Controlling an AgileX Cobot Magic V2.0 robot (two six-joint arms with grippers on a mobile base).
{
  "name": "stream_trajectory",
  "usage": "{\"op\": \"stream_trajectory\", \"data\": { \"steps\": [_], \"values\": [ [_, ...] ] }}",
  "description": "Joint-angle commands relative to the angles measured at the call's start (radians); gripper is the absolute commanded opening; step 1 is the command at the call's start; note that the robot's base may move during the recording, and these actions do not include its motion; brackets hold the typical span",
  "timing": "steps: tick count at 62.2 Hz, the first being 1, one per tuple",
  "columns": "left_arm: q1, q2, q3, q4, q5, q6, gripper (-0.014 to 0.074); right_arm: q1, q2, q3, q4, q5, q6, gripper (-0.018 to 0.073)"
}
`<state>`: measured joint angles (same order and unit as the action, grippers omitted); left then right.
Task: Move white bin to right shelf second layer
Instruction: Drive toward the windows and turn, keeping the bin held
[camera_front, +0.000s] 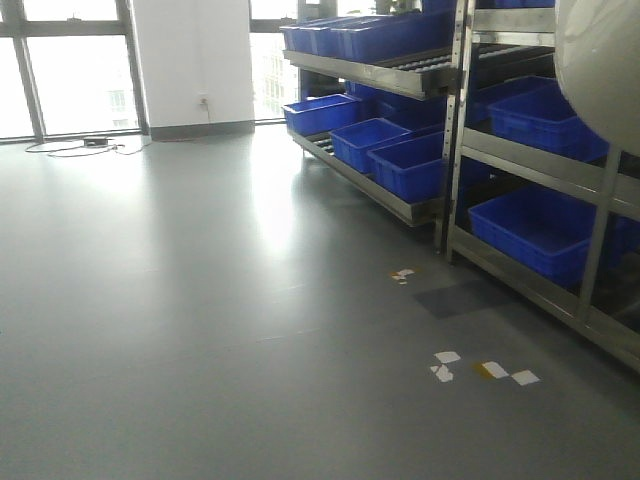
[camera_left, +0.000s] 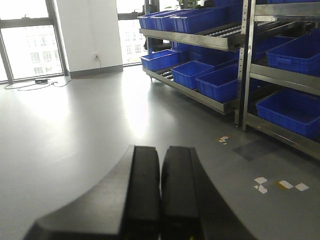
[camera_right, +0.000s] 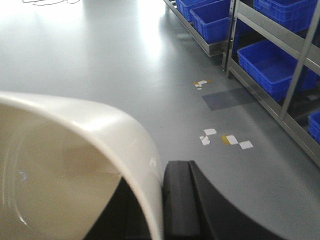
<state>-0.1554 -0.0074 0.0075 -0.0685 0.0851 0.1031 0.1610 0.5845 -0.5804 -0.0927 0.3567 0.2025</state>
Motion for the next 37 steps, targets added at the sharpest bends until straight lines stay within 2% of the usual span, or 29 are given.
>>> {"op": "stream_trajectory", "data": {
  "steps": [1,37],
  "values": [
    [-0.001,-0.014,0.037,-0.005,-0.085,-0.004,0.0085,-0.006,0.002,-0.034,-0.007,-0.105,-0.001,0.0056],
    [-0.001,-0.014,0.037,-0.005,-0.085,-0.004,0.0085,-0.006,0.002,-0.034,-0.007,-0.105,-0.001,0.0056]
  ]
}}
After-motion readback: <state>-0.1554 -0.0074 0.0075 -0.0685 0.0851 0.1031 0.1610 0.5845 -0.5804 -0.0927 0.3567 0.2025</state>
